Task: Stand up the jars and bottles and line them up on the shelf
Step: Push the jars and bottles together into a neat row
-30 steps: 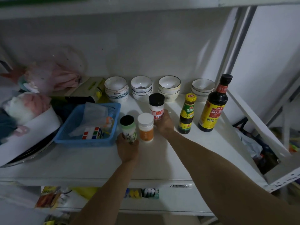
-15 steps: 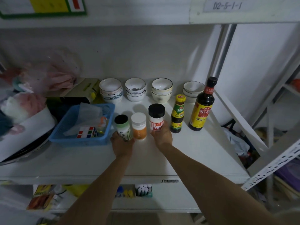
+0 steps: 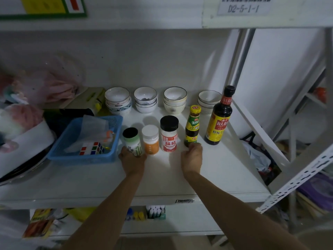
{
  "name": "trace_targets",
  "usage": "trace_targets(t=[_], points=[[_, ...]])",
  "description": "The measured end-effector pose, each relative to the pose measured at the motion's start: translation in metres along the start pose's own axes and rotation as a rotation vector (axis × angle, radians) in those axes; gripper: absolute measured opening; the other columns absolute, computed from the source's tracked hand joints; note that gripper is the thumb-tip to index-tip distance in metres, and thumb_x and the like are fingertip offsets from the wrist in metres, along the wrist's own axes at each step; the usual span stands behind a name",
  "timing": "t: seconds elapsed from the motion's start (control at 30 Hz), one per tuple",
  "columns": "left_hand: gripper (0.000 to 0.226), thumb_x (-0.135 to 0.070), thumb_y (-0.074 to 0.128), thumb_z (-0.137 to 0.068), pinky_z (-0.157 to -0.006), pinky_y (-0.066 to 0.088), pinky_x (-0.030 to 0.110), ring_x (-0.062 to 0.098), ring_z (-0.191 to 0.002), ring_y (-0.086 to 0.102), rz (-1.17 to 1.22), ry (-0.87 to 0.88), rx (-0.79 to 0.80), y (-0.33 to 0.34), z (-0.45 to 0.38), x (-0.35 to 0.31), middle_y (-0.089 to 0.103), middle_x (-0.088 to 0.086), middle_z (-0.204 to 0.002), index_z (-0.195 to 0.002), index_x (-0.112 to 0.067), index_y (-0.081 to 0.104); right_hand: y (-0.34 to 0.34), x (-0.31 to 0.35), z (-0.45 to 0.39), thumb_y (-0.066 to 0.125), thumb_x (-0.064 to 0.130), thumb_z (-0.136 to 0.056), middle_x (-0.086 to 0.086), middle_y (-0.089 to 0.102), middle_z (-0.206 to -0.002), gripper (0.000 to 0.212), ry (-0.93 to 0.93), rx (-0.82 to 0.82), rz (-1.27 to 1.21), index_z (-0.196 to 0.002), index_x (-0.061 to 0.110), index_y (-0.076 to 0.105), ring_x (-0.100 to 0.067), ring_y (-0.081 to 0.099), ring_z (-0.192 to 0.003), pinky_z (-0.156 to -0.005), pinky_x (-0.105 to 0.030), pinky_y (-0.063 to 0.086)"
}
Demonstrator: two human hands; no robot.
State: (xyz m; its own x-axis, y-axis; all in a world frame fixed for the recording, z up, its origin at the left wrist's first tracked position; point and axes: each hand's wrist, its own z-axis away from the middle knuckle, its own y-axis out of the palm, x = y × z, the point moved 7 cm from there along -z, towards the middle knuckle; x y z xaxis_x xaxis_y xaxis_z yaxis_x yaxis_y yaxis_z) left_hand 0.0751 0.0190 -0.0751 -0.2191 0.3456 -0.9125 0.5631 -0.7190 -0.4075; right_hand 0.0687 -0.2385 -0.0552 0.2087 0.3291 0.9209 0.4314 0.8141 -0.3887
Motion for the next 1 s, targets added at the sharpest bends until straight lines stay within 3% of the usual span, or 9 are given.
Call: trace_targets(t=[0.1,0.2,0.3,0.47,0.87,1.0], points=[[0.085,-0.008,0.085,-0.063,-0.097,0.048,0.042,0.038,-0.118,0.052,-0.015,-0.003,-0.006,0.0,0.006,-0.003,0.047,0.027,-0.133,-0.135,0.006,0.042,-0.019,-0.002,-0.019,0.066,0.011,-0.086,-0.017,0.045,-0.138,0.055,0.014,-0.067,0.081,-0.135,0.004,0.04,-0.037,0.054,-0.12,-0.099,-0.04,0.046],[0.086,-0.012,0.086,-0.061,-0.095,0.05,0.043,0.038,-0.117,0.053,-0.026,0.014,0.007,0.001,0.007,-0.003,0.049,0.026,-0.131,-0.134,0.004,0.043,-0.012,0.002,-0.042,0.07,0.023,-0.085,-0.012,0.039,-0.152,0.08,0.016,0.096,0.175,-0.15,0.011,0.025,-0.033,0.047,-0.134,-0.106,-0.043,0.043],[0.086,-0.013,0.086,-0.061,-0.096,0.051,0.045,0.038,-0.116,0.054,-0.031,0.013,0.011,0.001,0.008,-0.002,0.048,0.026,-0.13,-0.133,0.003,0.043,-0.005,0.004,-0.056,0.068,0.027,-0.086,-0.009,0.058,-0.137,0.065,0.023,0.235,0.169,-0.142,0.015,0.038,-0.03,0.057,-0.124,-0.101,-0.041,0.048],[0.084,-0.013,0.086,-0.06,-0.095,0.051,0.047,0.039,-0.113,0.054,-0.026,0.01,-0.001,0.002,0.009,-0.005,0.047,0.026,-0.129,-0.131,0.002,0.044,-0.003,0.001,-0.05,0.069,0.03,-0.085,-0.009,0.064,-0.121,0.044,-0.001,0.212,0.169,-0.122,0.014,0.05,-0.03,0.063,-0.11,-0.092,-0.04,0.052],[0.079,-0.017,0.085,-0.063,-0.093,0.048,0.039,0.035,-0.121,0.048,-0.078,0.054,0.0,0.011,0.003,-0.009,0.051,0.024,-0.129,-0.129,0.002,0.046,0.008,0.004,-0.04,0.072,0.025,-0.083,-0.012,0.056,-0.128,0.049,-0.021,0.179,0.179,-0.124,0.011,0.049,-0.03,0.059,-0.115,-0.097,-0.037,0.048],[0.081,-0.018,0.086,-0.06,-0.094,0.045,0.037,0.035,-0.121,0.047,-0.082,0.05,0.001,0.013,0.0,-0.007,0.052,0.024,-0.129,-0.128,0.003,0.046,0.002,0.002,-0.042,0.074,0.018,-0.082,-0.015,0.049,-0.137,0.063,-0.024,0.238,0.169,-0.136,0.009,0.043,-0.031,0.055,-0.122,-0.103,-0.036,0.045]])
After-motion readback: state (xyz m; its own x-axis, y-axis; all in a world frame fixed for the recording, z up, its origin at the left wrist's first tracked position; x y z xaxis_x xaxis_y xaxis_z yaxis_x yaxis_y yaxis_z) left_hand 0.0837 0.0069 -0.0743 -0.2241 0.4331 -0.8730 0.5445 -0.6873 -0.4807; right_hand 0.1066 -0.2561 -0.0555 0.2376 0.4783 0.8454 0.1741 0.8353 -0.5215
